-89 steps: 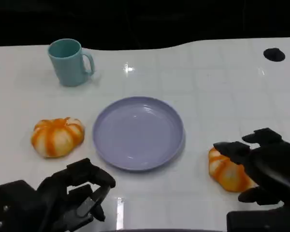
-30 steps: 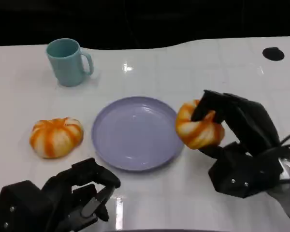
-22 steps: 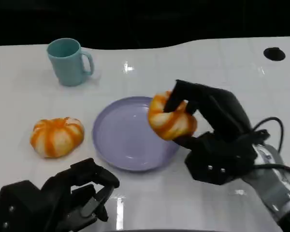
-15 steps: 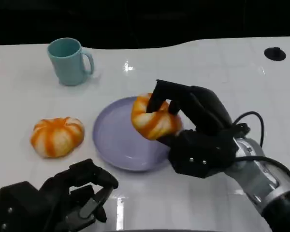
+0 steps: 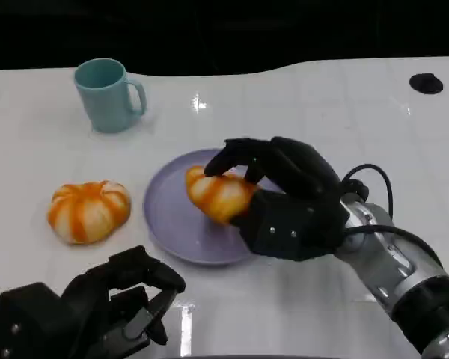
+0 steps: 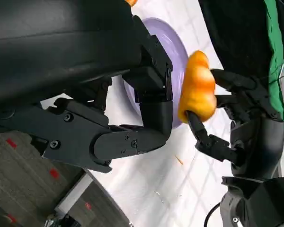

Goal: Grasp the bread from the table and place it into the plate.

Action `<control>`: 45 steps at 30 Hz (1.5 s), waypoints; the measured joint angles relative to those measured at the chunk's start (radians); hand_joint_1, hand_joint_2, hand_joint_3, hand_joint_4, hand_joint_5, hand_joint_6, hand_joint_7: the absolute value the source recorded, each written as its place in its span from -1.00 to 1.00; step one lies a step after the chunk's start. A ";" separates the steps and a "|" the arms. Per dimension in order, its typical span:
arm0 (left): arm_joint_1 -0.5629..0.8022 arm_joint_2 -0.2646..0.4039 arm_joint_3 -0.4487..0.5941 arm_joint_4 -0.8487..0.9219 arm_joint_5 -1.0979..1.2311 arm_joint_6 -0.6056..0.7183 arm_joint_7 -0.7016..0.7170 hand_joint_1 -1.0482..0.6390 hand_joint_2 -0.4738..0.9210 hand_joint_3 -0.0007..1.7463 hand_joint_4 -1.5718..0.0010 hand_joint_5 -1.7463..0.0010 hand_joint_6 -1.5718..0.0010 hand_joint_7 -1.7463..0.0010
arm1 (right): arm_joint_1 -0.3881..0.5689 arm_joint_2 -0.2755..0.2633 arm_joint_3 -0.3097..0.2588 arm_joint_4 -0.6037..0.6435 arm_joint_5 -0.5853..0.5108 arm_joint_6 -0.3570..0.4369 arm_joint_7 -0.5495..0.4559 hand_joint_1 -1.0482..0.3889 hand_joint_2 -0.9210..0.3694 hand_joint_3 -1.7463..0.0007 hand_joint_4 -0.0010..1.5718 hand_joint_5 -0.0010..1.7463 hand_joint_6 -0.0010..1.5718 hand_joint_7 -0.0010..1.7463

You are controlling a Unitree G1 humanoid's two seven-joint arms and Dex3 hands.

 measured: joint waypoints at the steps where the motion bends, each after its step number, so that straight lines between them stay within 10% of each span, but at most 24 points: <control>1: -0.001 -0.001 0.000 0.000 0.000 0.000 0.001 -0.23 0.99 -0.42 0.13 -1.00 0.21 -0.58 | 0.000 -0.007 0.005 -0.003 -0.006 0.006 0.016 -0.18 -0.99 0.77 -0.74 -0.57 -0.42 -0.99; 13: 0.008 -0.016 -0.014 -0.012 0.009 0.010 0.013 -0.22 0.98 -0.41 0.14 -1.00 0.21 -0.58 | 0.041 -0.065 0.035 -0.159 -0.018 0.075 0.123 -0.39 -1.00 0.68 -0.95 -0.58 -0.68 -0.99; 28: 0.020 -0.027 -0.026 -0.018 0.030 0.006 0.019 -0.20 0.95 -0.35 0.14 -1.00 0.23 -0.60 | 0.308 -0.158 -0.046 -0.555 0.089 0.075 0.212 -0.20 -1.00 0.72 -0.54 -0.27 -0.35 -0.86; 36: 0.016 -0.028 -0.022 -0.015 0.028 0.011 0.018 -0.22 0.94 -0.34 0.13 -1.00 0.24 -0.60 | 0.462 -0.163 -0.128 -0.628 0.238 -0.026 0.200 0.20 -0.98 0.78 -0.20 0.23 0.04 -0.65; 42: 0.015 -0.026 -0.021 -0.009 0.018 0.010 0.018 -0.23 0.94 -0.34 0.14 -1.00 0.24 -0.60 | 0.541 -0.166 -0.171 -0.644 0.336 -0.101 0.207 0.35 -0.28 -0.25 -0.08 0.63 0.00 0.07; 45: 0.015 -0.025 -0.021 -0.008 0.017 0.010 0.018 -0.23 0.94 -0.34 0.14 -1.00 0.24 -0.59 | 0.576 -0.169 -0.198 -0.670 0.366 -0.128 0.214 0.34 -0.19 -0.39 -0.01 0.90 0.03 0.31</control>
